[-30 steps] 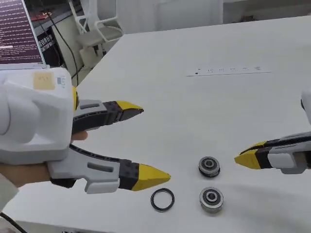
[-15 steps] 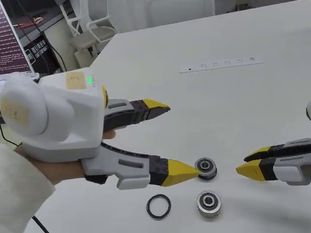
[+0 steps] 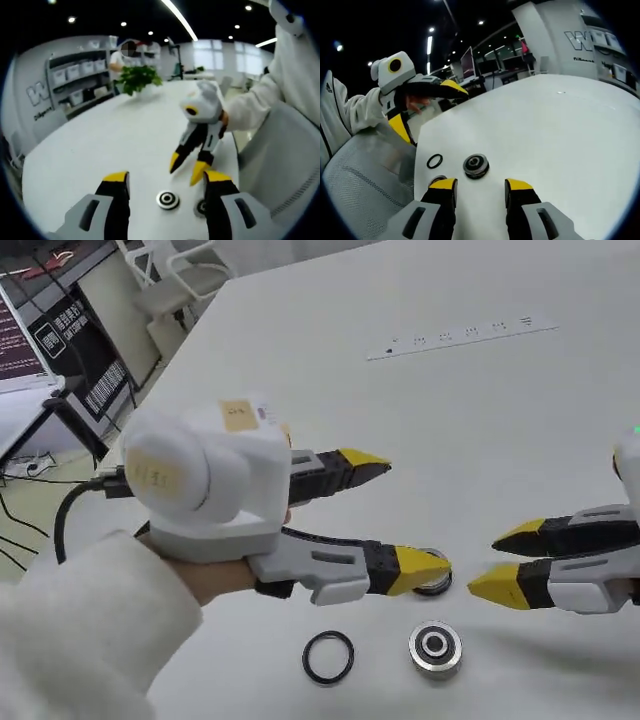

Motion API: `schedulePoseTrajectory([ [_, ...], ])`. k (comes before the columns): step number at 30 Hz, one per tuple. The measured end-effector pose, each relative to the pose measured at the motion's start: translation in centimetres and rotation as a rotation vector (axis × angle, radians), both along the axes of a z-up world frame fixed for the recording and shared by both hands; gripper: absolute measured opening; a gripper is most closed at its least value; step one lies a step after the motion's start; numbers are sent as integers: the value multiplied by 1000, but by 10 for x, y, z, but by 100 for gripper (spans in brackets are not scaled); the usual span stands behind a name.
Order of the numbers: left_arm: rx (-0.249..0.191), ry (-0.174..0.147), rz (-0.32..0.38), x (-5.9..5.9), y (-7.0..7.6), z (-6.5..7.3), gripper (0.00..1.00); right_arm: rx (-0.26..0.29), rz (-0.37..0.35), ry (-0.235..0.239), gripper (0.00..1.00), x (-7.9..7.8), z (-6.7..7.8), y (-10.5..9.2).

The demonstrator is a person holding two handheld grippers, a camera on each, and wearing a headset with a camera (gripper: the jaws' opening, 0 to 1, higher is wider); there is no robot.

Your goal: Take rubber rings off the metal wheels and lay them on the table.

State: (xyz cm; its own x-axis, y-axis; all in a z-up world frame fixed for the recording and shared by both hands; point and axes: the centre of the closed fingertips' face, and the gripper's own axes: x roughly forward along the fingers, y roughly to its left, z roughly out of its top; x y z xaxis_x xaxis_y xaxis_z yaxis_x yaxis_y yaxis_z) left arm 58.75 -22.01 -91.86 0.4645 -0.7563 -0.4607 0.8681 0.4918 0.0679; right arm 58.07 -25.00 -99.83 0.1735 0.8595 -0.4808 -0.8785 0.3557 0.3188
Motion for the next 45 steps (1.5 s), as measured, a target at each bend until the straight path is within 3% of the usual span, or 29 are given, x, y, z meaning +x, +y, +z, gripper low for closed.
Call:
schedulePoseTrajectory([
  [3, 3, 12, 14, 5, 0, -10, 53, 1, 15, -4, 36, 1, -2, 3],
  [6, 11, 50, 16, 7, 0, -24, 52, 3, 31, -6, 36, 2, -5, 7],
  [13, 63, 86, 9, 7, 0, -58, 41, -12, 70, -20, 33, 2, -10, 21],
  [16, 67, 111, 25, 8, 2, -67, 37, -17, 94, -40, 32, 0, -10, 26],
  [23, 124, 126, 48, 7, 7, -84, 22, -70, 141, -84, 30, -1, -19, 30],
  [24, 89, 137, 45, 4, 4, -83, 21, -63, 137, -94, 30, 0, -18, 31],
  [28, 85, 134, 48, 5, 5, -82, 19, -59, 146, -92, 28, -1, -17, 33],
  [37, 89, 123, 43, 4, 1, -83, 14, -71, 171, -138, 20, -1, -19, 33],
  [40, 71, 124, 50, 2, 0, -83, 14, -101, 220, -208, 16, -3, -21, 30],
  [42, 70, 125, 51, 1, 0, -83, 14, -99, 211, -196, 15, -2, -22, 29],
  [45, 71, 126, 52, 0, 0, -83, 14, -108, 221, -217, 12, -2, -21, 27],
])
